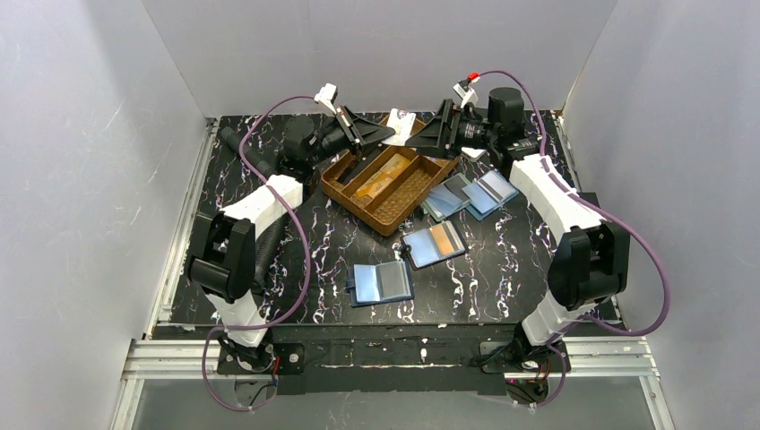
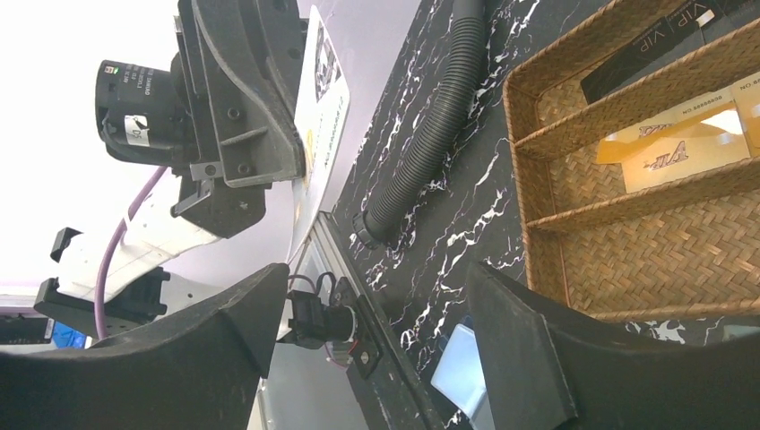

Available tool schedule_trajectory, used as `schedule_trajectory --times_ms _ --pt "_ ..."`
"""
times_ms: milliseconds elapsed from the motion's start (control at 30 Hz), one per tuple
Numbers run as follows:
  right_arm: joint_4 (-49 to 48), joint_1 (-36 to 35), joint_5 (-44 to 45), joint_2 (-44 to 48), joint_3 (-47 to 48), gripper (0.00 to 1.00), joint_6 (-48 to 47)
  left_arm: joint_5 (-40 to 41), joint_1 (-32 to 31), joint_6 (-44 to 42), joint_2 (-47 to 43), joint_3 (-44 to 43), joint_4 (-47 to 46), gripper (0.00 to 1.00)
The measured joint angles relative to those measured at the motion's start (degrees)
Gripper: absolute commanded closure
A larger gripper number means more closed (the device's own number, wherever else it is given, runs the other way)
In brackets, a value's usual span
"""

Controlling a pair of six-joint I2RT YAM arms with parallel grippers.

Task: Take the credit cards out of the card holder
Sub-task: Place the credit card in the storage box.

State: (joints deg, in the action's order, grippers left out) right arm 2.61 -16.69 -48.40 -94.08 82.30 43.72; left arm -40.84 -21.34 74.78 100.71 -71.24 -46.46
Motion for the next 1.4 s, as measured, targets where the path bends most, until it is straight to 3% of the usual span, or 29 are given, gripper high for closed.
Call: schedule_trajectory --times_ms 400,600,767,967,1133,1233,1400 --pt "-2.0 -0.6 0.3 6.2 -0.8 0.19 1.3 -0.7 -2.4 0.3 -1.1 1.7 0.1 1.00" --pt "-1.9 -0.5 0.5 6.2 -0.8 0.27 1.8 -0.7 -2.4 0.6 -3.0 3.5 -0.2 1.00" --pt "-1.9 -0.5 1.1 6.2 -0.8 0.42 2.7 -0.6 -2.5 1.1 -3.5 3.5 -0.7 1.00" --pt "-1.9 -0.2 2.1 6.2 -0.8 0.82 3.0 0.0 -3.3 1.8 -3.7 3.5 -1.8 1.00" --pt "-2.0 0.1 2.1 6.2 -0.9 0.99 3.3 1.5 -3.8 1.9 -4.8 4.6 -2.8 1.00" --pt "-2.4 0.0 1.9 6.2 -1.2 0.99 3.3 2.1 -3.8 2.0 -5.1 5.6 -3.3 0.90" --pt "-3.5 0.0 1.1 6.1 -1.6 0.99 3.3 3.5 -4.2 1.8 -6.7 8.8 -2.7 0.60"
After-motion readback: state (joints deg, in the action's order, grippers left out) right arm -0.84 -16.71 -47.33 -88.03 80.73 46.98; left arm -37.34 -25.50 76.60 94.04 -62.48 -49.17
